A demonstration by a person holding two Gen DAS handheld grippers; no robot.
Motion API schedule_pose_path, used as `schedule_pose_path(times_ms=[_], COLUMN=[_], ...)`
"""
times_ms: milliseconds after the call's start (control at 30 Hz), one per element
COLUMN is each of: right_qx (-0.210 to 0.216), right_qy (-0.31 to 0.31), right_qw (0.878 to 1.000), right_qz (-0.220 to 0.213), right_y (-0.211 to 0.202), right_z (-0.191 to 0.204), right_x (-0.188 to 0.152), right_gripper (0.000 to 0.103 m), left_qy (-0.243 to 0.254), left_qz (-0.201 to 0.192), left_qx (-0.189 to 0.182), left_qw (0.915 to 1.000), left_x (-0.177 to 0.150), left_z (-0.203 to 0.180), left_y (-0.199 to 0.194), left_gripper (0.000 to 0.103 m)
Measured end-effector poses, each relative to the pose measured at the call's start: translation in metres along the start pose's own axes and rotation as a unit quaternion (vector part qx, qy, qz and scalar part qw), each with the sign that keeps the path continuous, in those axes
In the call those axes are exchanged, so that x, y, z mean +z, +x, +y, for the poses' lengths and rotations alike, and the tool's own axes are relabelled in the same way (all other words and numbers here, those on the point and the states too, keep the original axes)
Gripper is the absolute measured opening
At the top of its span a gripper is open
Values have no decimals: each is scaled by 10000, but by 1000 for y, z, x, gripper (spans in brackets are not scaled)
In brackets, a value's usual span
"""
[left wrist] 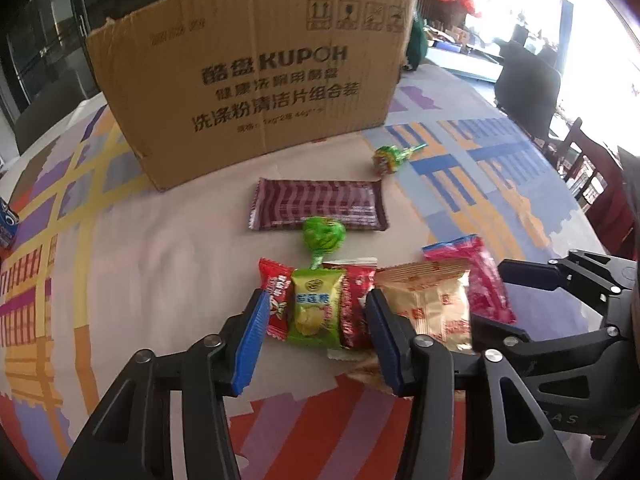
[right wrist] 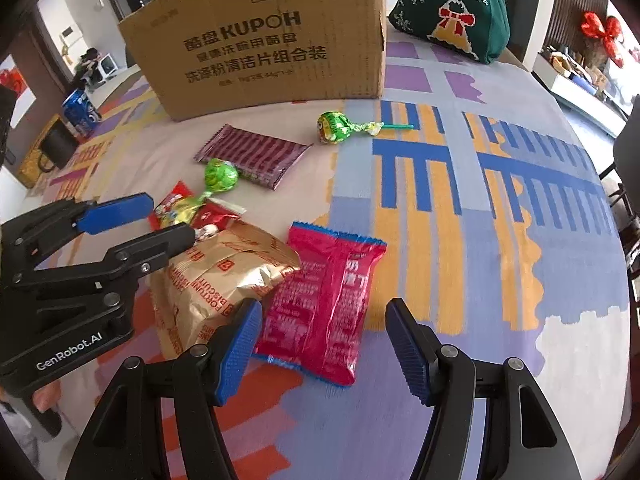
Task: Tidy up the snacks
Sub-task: 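Grasp the yellow-green candy packet with the left tool while the right tool grasps the pink bag, then carry both packets over the box and open both tools to drop them inside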
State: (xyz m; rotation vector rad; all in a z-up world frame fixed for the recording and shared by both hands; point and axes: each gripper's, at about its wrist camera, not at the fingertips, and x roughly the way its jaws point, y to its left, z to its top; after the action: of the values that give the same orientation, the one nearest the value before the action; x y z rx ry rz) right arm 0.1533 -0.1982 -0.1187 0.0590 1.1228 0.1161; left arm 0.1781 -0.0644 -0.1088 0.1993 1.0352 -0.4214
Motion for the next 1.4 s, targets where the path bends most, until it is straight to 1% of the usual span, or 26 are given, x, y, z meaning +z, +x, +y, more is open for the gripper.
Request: schedule_pose_path(times_ms=[233,367,400,433,467,500,600,733,867,1033,1233,1400], right_qx=[-165,-234,-259,-305,-364,-435,-447,-336,-265,-323,-375,-288], right_qy=[-60,-70,-80,-101,-118,-140,-137,-18,77,97,106,13], right_qw=[9998,9996,9995,9993,9991,9988,9986,9991,9993,9986,9967,9943], right_qz=[-80,-128,-144,-169,-184,-198,-228,-254,-265,-402,-717,-1029], right_y=[7,9,9,9,9,9,8,6,3,-8,-30,-51], right_z=[6,4,3,4,4,4,2,-4,-8,-12,-13,-7], right_x=[8,12,12,13,13,13,12,11,10,7,11,20], right_gripper=[65,64,61,56,53,50,47,44,43,43,43,43], left_qy=[-172,-310,-347,-373,-380,-376,-309,-460,-452,-353,-403,-406], left_qz=[-5,28,31,22,11,-3,-58,-46,-141,-373,-671,-982], left_qx=[-172,-272,-270,-274,-275,-277,-281,-341,-183,-71,-77,-70], left_qw=[9997,9991,9990,9989,9989,9989,9991,9983,9987,9987,9969,9943], left_x=[2,0,0,-1,-2,-3,-4,-2,-2,-1,7,17], left_z=[6,13,15,17,17,18,15,17,14,7,4,5], left_y=[1,1,0,-1,-1,-2,-2,-1,-7,-23,-45,-67], left_gripper=[36,33,31,29,24,23,22,19,19,19,19,19])
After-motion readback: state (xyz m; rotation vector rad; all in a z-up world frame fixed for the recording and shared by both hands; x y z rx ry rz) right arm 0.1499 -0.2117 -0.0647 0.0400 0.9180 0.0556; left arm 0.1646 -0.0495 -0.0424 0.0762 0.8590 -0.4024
